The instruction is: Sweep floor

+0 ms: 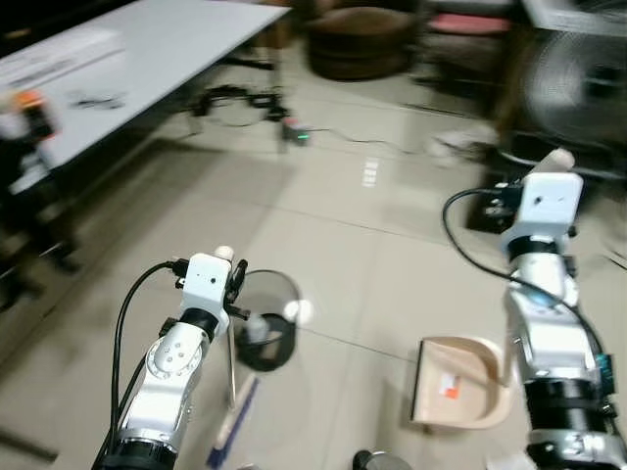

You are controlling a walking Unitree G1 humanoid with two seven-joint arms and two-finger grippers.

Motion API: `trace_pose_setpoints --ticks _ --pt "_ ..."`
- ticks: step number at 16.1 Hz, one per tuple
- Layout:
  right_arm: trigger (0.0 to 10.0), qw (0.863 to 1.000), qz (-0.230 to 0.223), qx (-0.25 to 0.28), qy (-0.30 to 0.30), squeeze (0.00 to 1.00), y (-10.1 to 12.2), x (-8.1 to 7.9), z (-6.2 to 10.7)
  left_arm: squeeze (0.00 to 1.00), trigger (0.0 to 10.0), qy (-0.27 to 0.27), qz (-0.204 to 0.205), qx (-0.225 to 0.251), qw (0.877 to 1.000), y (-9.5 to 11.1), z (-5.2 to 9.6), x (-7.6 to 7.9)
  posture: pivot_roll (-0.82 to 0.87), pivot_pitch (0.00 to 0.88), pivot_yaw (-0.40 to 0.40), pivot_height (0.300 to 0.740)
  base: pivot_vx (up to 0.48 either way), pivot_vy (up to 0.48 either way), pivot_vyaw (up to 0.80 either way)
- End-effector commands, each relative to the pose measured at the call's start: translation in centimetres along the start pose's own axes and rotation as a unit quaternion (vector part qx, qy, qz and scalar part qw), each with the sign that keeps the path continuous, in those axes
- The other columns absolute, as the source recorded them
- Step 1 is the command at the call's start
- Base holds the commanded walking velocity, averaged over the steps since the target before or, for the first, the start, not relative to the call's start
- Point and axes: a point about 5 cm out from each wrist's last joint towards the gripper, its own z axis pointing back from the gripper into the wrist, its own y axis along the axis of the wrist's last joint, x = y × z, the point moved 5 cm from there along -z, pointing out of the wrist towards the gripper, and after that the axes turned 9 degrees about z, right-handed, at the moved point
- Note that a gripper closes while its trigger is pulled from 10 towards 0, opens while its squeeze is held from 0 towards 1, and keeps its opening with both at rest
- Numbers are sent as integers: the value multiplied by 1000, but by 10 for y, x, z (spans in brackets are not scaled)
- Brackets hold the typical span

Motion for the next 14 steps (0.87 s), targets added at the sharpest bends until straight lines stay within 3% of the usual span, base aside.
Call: trace_pose_setpoints --ticks 1,9,12,14 --pt "10000 1000 -8 27 0 0 16 -2 0 0 10000 -12 -3 15 1000 10 -1 4 -65 13 30 740 0 0 -800" --pt "10000 997 -68 -42 10 0 -13 -19 14 0 10000 -31 -21 31 999 19 -4 9 -65 12 31 740 0 0 -800" --pt "10000 998 -56 -33 16 0 -10 -22 16 0 10000 -28 -26 39 999 25 -9 9 -68 4 34 740 0 -367 -800" --pt "10000 998 -48 -26 21 0 -8 -24 15 0 10000 -24 -29 43 998 28 -11 9 -70 0 37 740 0 -452 0"
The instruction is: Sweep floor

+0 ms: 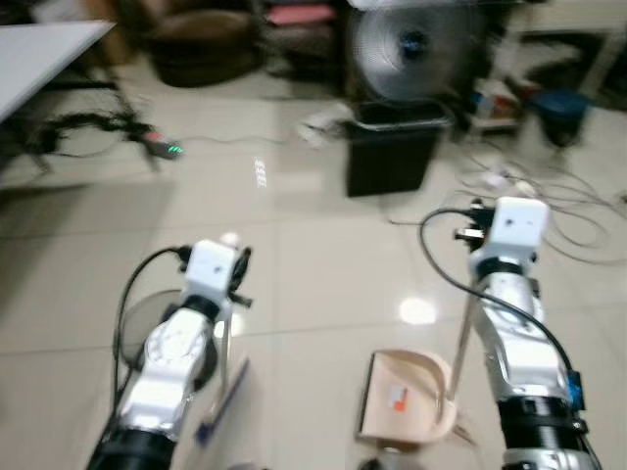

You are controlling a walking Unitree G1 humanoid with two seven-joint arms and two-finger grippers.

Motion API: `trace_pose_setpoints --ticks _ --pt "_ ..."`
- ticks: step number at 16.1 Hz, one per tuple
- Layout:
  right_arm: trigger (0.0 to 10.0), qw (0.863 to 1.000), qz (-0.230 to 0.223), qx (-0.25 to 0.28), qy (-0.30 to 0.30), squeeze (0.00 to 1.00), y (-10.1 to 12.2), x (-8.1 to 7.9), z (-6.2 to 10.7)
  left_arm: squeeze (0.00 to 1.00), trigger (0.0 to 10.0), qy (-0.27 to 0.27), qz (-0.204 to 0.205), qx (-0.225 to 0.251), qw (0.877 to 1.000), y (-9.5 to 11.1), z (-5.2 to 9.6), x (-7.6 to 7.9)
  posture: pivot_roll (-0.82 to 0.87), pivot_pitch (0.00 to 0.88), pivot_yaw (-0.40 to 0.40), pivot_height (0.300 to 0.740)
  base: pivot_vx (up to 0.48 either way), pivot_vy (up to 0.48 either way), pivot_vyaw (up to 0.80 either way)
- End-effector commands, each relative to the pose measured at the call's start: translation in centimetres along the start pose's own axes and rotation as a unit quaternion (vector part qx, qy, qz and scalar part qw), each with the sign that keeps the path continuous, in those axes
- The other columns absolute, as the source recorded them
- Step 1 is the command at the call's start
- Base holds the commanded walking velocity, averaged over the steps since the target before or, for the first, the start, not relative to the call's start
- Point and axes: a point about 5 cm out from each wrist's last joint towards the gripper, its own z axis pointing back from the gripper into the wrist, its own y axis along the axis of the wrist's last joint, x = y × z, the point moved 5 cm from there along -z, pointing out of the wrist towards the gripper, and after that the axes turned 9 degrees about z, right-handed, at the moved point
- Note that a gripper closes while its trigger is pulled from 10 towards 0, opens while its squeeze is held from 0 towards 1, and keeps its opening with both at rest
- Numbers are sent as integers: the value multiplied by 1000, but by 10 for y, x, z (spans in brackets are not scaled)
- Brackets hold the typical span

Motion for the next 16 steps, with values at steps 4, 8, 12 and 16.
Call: trace_pose_setpoints --ticks 4,8,12,16 --pt "10000 999 2 36 15 0 17 -7 0 0 10000 14 -5 18 1000 9 -3 -6 -72 0 38 740 0 -453 0" --pt "10000 999 -3 34 21 0 16 -11 2 0 10000 21 -7 19 1000 8 -4 -7 -70 0 38 740 0 -452 0" --pt "10000 999 -6 32 26 0 14 -14 4 0 10000 18 -11 20 1000 8 -6 -5 -74 0 41 740 0 -451 0" --pt "10000 999 -8 31 30 0 13 -15 5 0 10000 17 -12 20 1000 7 -6 -4 -75 0 41 740 0 -452 0"
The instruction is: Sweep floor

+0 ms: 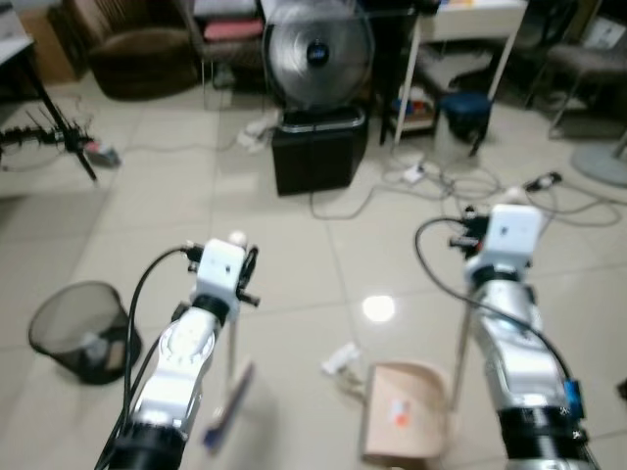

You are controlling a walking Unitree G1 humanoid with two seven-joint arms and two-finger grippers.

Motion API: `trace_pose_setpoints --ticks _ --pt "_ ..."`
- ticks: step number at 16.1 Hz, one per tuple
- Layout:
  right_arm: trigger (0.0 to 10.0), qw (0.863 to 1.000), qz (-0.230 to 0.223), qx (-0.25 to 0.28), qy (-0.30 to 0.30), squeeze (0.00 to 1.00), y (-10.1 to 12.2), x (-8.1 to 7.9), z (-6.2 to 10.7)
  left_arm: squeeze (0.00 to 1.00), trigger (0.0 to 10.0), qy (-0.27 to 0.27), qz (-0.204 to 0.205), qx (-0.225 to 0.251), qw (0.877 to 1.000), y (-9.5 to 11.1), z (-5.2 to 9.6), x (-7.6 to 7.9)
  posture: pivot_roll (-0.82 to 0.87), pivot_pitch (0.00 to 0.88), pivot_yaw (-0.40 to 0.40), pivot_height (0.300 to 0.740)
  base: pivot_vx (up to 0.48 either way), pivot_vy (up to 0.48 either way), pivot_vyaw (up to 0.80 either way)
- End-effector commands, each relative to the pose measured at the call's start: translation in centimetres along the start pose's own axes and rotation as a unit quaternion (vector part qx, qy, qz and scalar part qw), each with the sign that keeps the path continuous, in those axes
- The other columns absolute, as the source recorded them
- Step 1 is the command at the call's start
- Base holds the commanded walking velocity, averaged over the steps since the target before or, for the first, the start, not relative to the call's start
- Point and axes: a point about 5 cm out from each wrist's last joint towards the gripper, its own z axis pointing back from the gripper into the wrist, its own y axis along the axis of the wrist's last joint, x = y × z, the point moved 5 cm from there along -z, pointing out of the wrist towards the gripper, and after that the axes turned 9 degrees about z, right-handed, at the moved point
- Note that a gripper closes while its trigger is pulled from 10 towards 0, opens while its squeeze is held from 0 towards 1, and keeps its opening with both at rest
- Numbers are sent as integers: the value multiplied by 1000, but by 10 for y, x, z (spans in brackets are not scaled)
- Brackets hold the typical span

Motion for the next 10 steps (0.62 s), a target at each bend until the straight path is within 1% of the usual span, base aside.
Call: trace_pose_setpoints --ticks 1,3,4,5,6,7,8,10 --pt "10000 1000 -5 25 5 0 14 -5 -2 0 10000 2 -11 18 1000 10 -1 -5 -75 0 41 740 0 -416 0" --pt "10000 1000 -6 25 8 0 14 -6 -2 0 10000 -8 5 -12 1000 0 -2 -2 -73 0 38 740 0 476 0" --pt "10000 1000 -7 24 9 0 14 -7 -2 0 10000 -4 3 -7 1000 1 -2 -3 -73 0 38 740 0 476 0" --pt "10000 1000 -7 23 9 0 13 -7 -2 0 10000 4 -1 -2 1000 3 -2 -5 -74 0 38 740 0 0 0" --pt "10000 1000 -7 22 8 0 13 -6 -2 0 10000 10 -15 10 1000 7 -3 -7 -74 0 38 740 0 0 0" --pt "10000 1000 -6 22 7 0 12 -6 -2 0 10000 12 -10 9 1000 8 -4 -8 -74 0 39 740 0 0 0" --pt "10000 1000 -7 21 5 0 12 -5 -2 0 10000 17 -5 26 1000 15 -5 -9 -75 0 40 740 0 0 0" --pt "10000 1000 -15 19 3 0 11 -4 -1 0 10000 38 -18 41 998 21 -7 -15 -76 0 41 740 0 0 0"
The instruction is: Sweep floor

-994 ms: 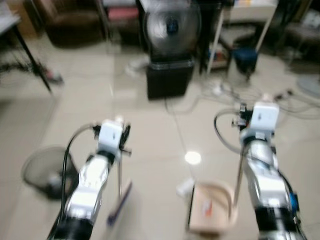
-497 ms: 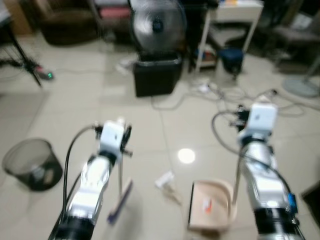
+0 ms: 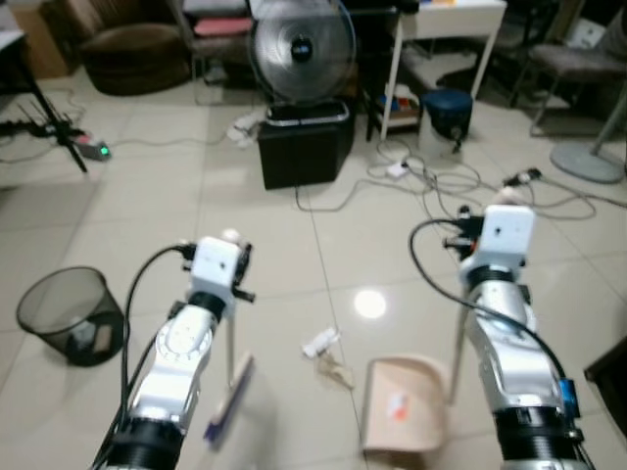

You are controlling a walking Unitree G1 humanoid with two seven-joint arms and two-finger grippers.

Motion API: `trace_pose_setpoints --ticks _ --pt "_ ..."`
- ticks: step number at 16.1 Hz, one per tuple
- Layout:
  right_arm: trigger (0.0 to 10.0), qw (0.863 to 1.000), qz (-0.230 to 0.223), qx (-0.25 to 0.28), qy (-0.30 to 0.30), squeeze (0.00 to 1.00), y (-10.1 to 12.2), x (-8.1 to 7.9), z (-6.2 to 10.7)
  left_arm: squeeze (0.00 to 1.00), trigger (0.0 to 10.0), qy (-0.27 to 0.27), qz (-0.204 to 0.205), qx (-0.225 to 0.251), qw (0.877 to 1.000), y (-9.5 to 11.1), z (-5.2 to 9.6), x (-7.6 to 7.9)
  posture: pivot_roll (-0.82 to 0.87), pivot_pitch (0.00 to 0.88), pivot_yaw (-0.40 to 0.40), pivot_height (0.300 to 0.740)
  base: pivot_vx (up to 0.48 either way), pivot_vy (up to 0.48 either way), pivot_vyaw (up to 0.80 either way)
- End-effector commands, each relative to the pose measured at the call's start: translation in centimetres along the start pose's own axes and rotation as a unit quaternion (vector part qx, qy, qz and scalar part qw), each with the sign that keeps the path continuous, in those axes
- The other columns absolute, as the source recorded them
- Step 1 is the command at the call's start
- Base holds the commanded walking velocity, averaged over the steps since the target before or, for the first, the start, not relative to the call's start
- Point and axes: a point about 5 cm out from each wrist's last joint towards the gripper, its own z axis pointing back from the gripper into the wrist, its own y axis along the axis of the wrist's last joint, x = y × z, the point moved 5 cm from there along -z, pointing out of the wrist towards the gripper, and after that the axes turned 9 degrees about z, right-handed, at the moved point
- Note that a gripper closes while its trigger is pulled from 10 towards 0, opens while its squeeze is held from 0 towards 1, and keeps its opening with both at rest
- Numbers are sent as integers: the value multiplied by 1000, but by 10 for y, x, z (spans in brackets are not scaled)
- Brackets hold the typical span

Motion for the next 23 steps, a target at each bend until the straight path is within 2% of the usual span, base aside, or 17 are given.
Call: trace_pose_setpoints --ticks 1,3,23 --pt "10000 1000 -5 20 -7 0 11 5 -3 0 10000 5 -16 40 999 20 -6 -2 -76 0 41 740 0 0 0" --pt "10000 1000 -7 19 -5 0 9 5 -3 0 10000 3 -25 47 999 21 -8 1 -75 0 42 740 137 0 -800" --pt "10000 1000 13 14 6 0 5 5 -5 0 10000 -3 -16 58 998 25 -11 3 -74 10 46 740 341 0 0"
